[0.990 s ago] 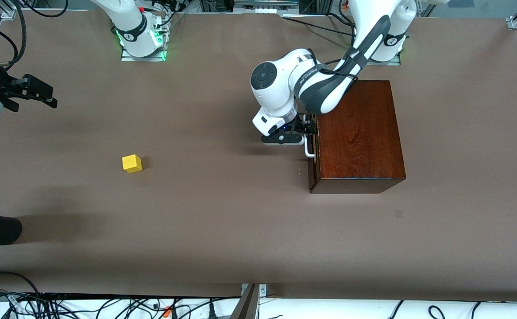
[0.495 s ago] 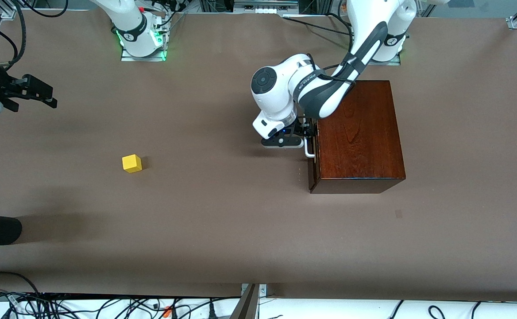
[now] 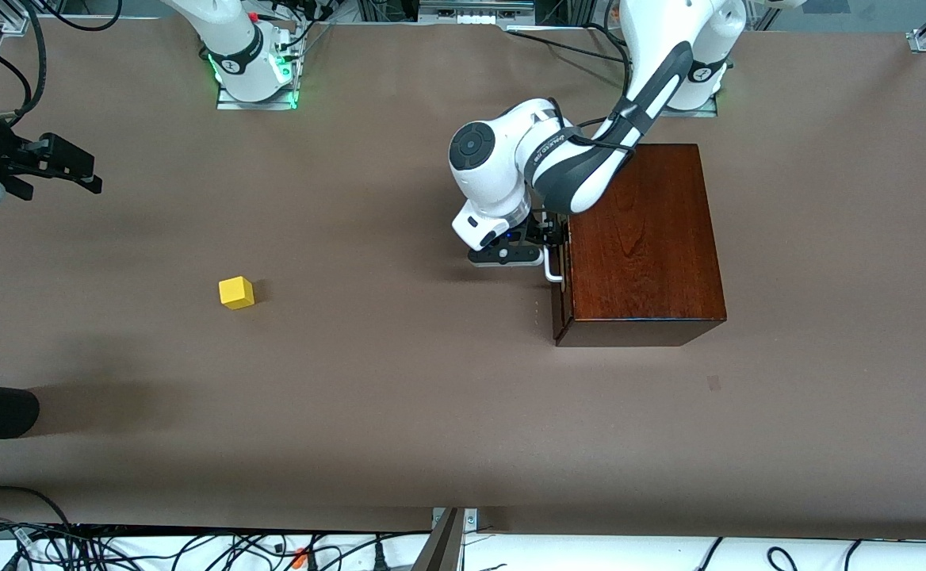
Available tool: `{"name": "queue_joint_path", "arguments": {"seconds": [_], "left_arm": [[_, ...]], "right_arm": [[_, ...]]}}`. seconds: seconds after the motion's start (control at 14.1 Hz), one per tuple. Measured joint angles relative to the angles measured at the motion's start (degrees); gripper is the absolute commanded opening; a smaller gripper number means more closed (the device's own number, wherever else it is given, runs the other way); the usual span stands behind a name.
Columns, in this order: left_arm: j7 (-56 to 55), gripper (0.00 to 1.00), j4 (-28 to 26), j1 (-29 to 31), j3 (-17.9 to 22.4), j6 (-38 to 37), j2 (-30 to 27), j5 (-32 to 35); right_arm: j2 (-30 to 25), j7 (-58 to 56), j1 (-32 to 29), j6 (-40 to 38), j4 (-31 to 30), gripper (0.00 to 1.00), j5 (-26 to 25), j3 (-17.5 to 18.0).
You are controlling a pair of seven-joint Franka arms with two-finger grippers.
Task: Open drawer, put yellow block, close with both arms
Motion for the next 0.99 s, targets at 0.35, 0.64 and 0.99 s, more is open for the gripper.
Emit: {"name": "queue_joint_path", "arguments": {"seconds": [0.35, 0.64, 0.99], "left_arm": [[-1.4, 1.0, 1.0, -1.0, 0.0, 0.3, 0.7, 0.5], [-2.5, 1.0, 2.3, -1.7, 0.1, 0.2, 1.5, 0.6], [-2.8, 1.0, 4.7, -3.1, 0.1, 0.2, 3.0, 0.6]], "right_arm": [[0.0, 0.0, 0.0, 0.0, 0.0, 1.0, 0.0, 0.0], [0.0, 0.0, 0.0, 0.3, 0.1, 1.0, -0.1, 0.0], [3.0, 0.0, 0.4, 2.0, 2.0, 1.0, -0.4, 0.5]]}}
